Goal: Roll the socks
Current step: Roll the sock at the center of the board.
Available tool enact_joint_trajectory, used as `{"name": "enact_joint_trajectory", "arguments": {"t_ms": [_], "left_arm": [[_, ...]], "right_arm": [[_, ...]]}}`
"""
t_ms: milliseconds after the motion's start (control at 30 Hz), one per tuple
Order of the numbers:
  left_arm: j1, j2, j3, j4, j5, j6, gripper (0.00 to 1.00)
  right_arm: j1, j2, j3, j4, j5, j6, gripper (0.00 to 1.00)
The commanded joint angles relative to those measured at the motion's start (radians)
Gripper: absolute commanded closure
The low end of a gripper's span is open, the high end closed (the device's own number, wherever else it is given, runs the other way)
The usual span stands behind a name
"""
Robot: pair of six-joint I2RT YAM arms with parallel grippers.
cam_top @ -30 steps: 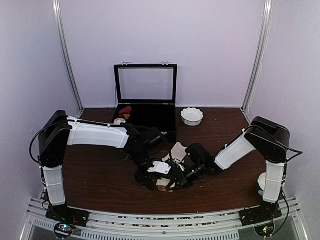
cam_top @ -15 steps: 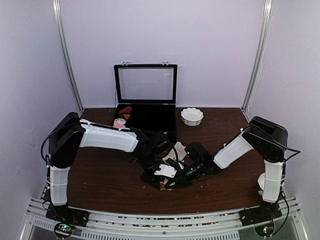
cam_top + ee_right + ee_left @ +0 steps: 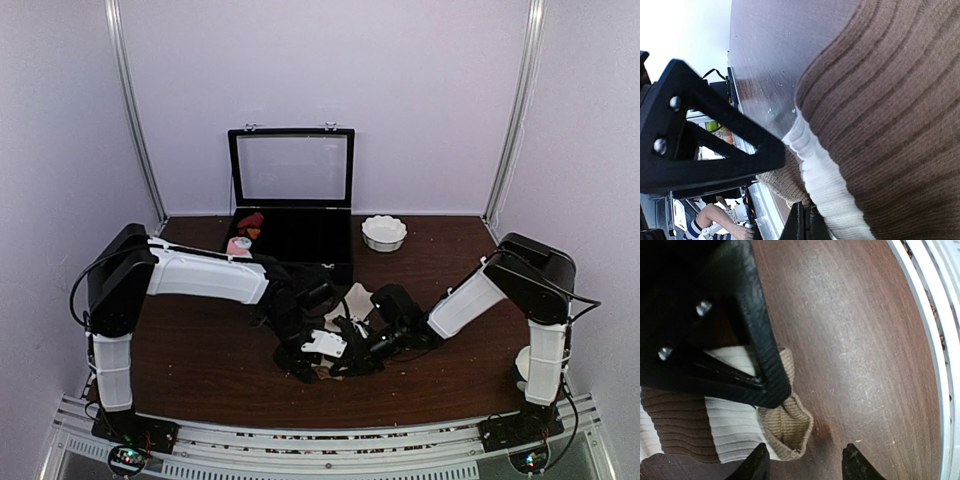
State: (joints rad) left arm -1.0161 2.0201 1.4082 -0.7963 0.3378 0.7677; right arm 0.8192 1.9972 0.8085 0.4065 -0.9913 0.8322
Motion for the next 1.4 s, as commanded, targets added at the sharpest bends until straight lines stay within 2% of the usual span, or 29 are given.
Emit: {"name": "enact_joint_trajectory", "arguments": {"t_ms": [0,367,567,767,1033,1367], "left_arm": [[-0.021,-0.042,-0.018,0.012,0.007,-0.034,0.5],[-0.063,-0.035,-0.073,0.171,-0.227,-0.114,0.57],[-0.073,-0.043,-0.066,0.206,-0.322,-0.153,0.59],[-0.076,-0.065,-0.062,0.189,-0.314,-0.162,0.61],[-0.076,-0.127,-0.063,0.081,-0.138,-0.147,0.58],[-0.076,-0.078,-0.052,0.101,-0.17,-0.087,0.57]], "right_arm": [[-0.006,0.067,-0.051,-0.057,0.104,0.017,1.0],[-0.006,0.039,-0.061,-0.057,0.115,0.033,1.0],[-0.005,0.036,-0.073,-0.032,0.116,0.05,1.0],[-0.001,0.018,-0.078,-0.03,0.121,0.057,1.0],[0.029,0.003,-0.09,-0.011,0.122,0.082,1.0],[0.046,0.014,-0.061,0.016,0.135,0.118,1.0]]}}
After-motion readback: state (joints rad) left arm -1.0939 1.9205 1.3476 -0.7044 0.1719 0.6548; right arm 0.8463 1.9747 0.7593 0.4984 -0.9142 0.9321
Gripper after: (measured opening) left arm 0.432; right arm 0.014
